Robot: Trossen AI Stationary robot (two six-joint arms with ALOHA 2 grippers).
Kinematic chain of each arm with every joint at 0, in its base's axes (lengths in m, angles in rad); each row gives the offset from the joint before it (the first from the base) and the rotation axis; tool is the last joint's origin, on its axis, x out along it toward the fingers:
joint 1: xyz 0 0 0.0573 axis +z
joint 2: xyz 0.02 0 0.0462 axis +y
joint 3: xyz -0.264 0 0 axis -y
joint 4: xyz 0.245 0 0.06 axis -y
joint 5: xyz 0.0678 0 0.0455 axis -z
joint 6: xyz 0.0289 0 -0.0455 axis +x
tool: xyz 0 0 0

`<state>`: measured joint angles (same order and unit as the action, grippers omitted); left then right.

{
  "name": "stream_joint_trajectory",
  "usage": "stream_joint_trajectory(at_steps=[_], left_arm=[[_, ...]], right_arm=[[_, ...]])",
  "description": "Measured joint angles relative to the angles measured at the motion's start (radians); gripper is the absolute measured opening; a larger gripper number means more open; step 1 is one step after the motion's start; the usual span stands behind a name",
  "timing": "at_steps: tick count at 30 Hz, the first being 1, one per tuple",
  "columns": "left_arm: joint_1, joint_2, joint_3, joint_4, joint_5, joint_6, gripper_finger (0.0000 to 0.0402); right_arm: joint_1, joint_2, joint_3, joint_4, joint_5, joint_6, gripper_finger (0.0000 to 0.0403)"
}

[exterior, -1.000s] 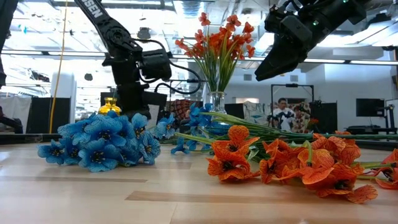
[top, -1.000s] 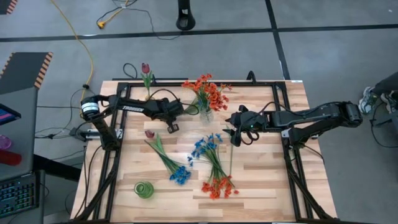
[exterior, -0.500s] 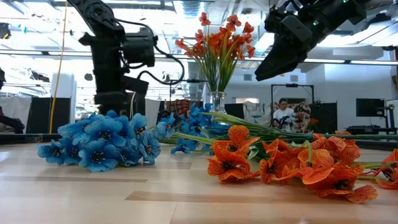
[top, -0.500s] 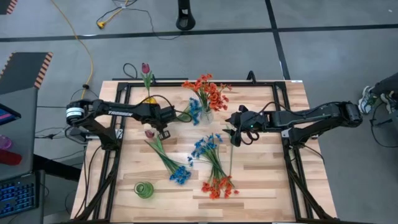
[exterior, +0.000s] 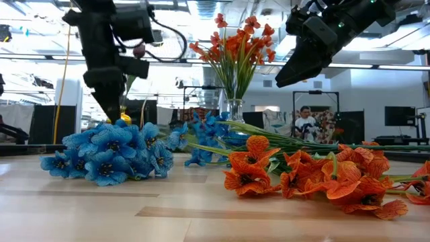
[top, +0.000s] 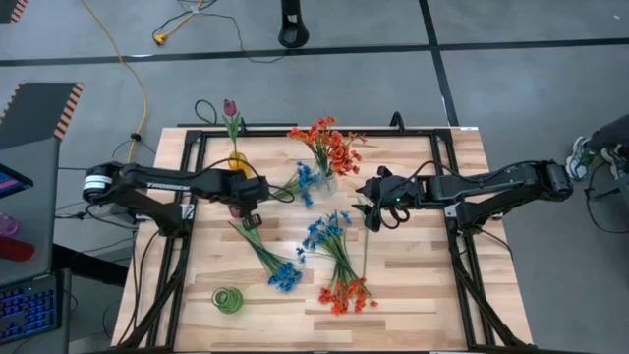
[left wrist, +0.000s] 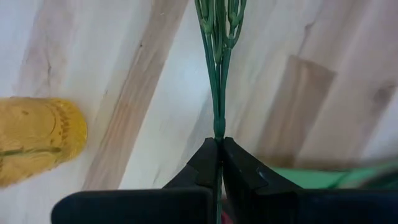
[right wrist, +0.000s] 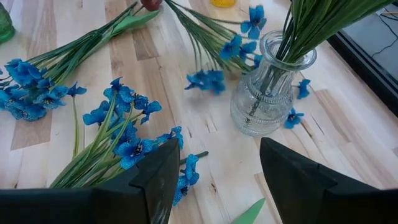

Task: Sort flowers into vase by color
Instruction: Put the top blue flowers into the green vase

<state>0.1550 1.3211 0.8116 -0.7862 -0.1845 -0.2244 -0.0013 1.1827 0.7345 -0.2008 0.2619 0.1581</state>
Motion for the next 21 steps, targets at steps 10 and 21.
stream_joint_trajectory(at_steps=[10, 21], left_arm=[[-0.032, -0.161, 0.001, -0.031, 0.038, -0.047, 0.0], [-0.08, -0.311, 0.002, -0.11, 0.091, -0.087, 0.0]], right_arm=[[0.002, 0.0, 0.0, 0.031, -0.002, 0.053, 0.025], [0.045, 0.0, 0.0, 0.094, -0.046, 0.055, 0.025]])
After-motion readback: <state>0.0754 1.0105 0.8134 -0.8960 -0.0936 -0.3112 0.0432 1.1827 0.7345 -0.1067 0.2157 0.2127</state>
